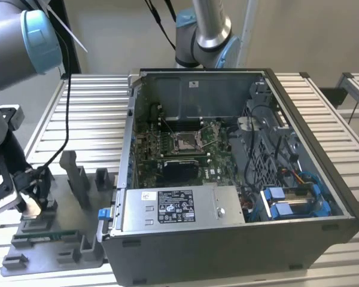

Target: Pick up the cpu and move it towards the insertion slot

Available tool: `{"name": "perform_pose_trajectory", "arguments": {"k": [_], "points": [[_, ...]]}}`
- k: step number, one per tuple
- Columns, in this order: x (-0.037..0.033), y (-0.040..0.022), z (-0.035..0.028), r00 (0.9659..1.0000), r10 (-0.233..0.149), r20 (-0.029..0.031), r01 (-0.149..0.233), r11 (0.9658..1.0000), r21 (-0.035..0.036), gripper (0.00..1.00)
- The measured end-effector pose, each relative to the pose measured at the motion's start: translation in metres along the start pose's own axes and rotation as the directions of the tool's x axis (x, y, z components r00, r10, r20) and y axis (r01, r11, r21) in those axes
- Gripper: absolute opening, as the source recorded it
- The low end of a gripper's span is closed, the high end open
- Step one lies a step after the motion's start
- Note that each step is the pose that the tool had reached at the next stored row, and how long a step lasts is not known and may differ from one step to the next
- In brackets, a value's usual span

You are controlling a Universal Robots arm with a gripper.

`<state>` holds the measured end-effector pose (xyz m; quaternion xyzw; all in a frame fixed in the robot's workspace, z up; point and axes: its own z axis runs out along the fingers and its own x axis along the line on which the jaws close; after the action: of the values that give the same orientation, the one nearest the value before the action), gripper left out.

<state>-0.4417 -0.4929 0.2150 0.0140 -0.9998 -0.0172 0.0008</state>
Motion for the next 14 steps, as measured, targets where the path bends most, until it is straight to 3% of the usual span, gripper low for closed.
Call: {"name": "perform_pose_trajectory", "arguments": {"k": [14], "points": [[0.0,0.0011,-0.033,1.0,0.0,-0.0001,0.0,1.0,0.0,0.0]]}}
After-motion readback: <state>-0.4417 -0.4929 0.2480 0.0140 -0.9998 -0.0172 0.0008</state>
